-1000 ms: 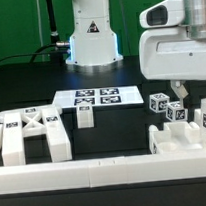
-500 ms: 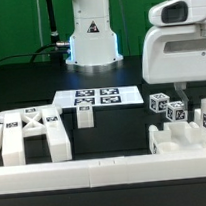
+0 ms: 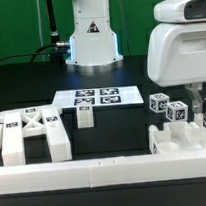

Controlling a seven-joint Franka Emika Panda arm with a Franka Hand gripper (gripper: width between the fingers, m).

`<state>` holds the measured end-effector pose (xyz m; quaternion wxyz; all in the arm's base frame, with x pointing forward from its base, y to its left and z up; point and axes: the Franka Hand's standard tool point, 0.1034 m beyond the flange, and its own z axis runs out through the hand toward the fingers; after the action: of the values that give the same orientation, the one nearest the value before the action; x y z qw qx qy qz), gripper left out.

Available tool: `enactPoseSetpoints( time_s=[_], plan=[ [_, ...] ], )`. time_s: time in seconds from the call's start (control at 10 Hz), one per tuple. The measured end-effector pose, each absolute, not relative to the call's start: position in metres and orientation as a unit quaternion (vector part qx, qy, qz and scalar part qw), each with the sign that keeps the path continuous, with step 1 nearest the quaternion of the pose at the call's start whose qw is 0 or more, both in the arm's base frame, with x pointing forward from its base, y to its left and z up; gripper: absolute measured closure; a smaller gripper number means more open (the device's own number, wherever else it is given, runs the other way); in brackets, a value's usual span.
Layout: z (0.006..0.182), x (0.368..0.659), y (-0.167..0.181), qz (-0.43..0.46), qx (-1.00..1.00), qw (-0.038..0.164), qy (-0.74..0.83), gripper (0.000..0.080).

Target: Assemble chair

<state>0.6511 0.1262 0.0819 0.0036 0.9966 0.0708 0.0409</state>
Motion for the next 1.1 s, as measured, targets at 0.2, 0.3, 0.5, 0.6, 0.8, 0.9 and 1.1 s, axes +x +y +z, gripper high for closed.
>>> enactPoseSetpoints(
  time_s=[0.2, 0.3, 0.5, 0.6, 0.8, 0.9, 1.1],
  plan=[
    [0.082, 0.651, 0.126, 0.041, 0.997, 0.004, 0.071, 0.0514],
    [0.082, 0.651, 0.126, 0.041, 0.997, 0.003, 0.066, 0.0514],
    [0.082, 0.651, 0.126, 0.041, 0.997, 0.003, 0.058, 0.0514],
    [0.081, 0.651, 0.124, 0.044, 0.999, -0.004, 0.007, 0.0514],
    [0.08, 0.652, 0.12, 0.047, 0.992, -0.027, -0.117, 0.0514],
    [0.08, 0.652, 0.118, 0.045, 0.986, -0.04, -0.158, 0.0514],
    [0.08, 0.652, 0.114, 0.036, 0.952, -0.055, -0.299, 0.0514]
  ],
)
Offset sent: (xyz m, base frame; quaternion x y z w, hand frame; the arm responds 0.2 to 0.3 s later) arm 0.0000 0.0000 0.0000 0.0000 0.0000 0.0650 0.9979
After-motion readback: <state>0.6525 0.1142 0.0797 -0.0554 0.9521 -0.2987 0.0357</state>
